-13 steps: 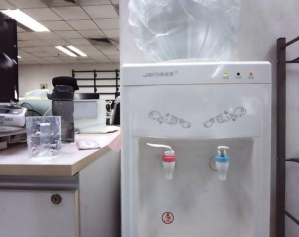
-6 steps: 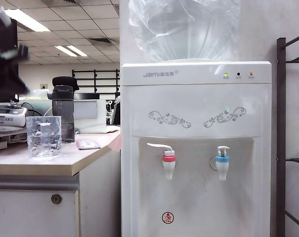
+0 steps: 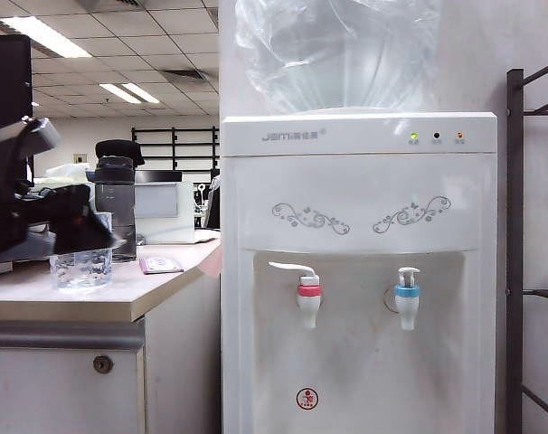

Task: Pick up the plastic mug from the left desk, go to the cold water outlet of the water dispenser, press the vertical switch to get some water, then put the mug back on the desk.

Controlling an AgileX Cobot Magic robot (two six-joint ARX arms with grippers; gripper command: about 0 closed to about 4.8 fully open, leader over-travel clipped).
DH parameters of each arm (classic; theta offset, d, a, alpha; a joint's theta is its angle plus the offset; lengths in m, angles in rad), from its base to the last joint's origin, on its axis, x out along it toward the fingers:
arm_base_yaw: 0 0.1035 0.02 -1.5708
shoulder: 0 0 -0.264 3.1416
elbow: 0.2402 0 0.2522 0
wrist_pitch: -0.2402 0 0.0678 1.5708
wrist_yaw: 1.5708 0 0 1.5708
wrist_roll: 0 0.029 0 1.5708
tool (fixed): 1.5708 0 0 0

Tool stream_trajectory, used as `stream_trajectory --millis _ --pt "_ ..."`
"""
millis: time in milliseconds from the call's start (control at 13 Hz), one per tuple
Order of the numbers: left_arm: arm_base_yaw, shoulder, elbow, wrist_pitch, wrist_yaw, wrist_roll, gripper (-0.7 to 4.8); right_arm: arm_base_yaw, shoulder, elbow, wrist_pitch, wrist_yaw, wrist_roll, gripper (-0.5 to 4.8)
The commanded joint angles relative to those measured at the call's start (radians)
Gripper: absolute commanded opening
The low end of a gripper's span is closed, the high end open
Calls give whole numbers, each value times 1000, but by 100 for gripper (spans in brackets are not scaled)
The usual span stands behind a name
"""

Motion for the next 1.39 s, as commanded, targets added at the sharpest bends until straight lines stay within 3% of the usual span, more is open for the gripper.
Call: stream_trajectory --millis 77,616,1386 --pt "45 142 116 64 33 14 444 1 -15 4 -12 -2 -3 -5" --pt "73 239 295 -32 164 38 444 1 -15 3 -24 2 -3 -5" --pt "73 256 305 -33 227 105 425 1 -15 3 -31 1 -3 -5"
